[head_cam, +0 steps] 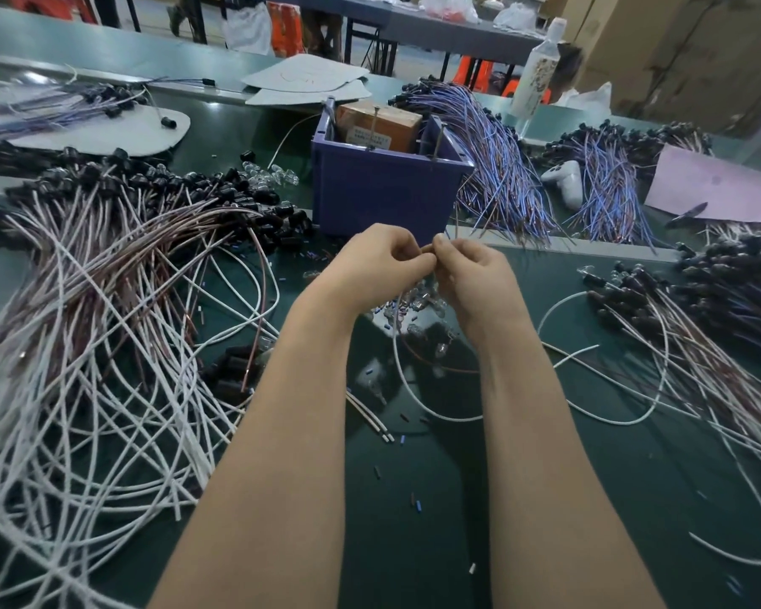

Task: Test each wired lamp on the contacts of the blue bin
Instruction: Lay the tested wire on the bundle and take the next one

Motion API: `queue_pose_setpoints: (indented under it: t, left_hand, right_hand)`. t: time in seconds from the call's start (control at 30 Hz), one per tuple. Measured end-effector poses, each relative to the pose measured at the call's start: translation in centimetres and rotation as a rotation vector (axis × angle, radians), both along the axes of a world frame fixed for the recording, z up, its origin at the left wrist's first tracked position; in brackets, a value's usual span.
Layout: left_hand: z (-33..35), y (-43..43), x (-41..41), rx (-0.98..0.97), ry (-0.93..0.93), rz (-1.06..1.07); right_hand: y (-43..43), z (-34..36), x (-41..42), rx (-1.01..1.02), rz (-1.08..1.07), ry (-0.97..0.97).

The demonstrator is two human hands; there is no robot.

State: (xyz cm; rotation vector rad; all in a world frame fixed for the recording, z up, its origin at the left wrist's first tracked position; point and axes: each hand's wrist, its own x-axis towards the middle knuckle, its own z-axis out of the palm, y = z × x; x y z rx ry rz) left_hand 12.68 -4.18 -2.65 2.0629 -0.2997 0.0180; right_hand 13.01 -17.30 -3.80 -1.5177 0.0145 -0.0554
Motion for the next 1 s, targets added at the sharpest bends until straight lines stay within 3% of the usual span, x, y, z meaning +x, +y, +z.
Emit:
queue_pose_setpoints:
  t: [0.1,0.43,0.5,0.6,0.63,0.67,0.77,0.8,0.87,1.0]
  left_hand:
    - [0.1,0.2,-0.2,-0.068,0.0,-0.019]
    - [-0.1,0.4,-0.4,-0.122,0.03,-0.046]
    - [-0.4,0.3,-0.2,-0.073,0.027,-0.011]
    - [-0.5,0.1,0.0,0.005,0.03,0.062]
    - [-0.5,0.1,0.1,0.009,0.032,0.067]
    - [-0.4,0.2,0.0,-0.002,0.033,0.059]
    - [0.1,0.3,-0.4,-0.108,0.026,-0.003]
    - [0.3,0.3,-0.6,-0.135,0.022,-0.023]
    - [0.3,0.3,-0.7,-0.148,0.02,-0.04]
    - [0.5,0.4,-0.7,-0.078,0.046,-0.008]
  right_hand:
    - [-0.1,0.3,0.0,0.33,0.097,0.165]
    - [0.1,0.1,0.2,0.481,0.098,0.326]
    - [0.2,0.0,0.1,0.308,0.08,0.231]
    - [0.6,-0.2,-0.3,-0.315,-0.062,-0.084]
    - [0.8,-0.3,-0.3,-0.395,-0.096,-0.136]
    - [0.8,-0.3,-0.4,-0.354,-0.089,-0.141]
    - [0.4,0.1,-0.1,0.226,0.089,0.066]
    - [0.2,0.2,-0.1,0.334,0.125,0.129]
    - [0.0,0.2,0.0,0.386,0.138,0.173]
    - [0.4,0.1,0.0,0.143,0.065,0.056]
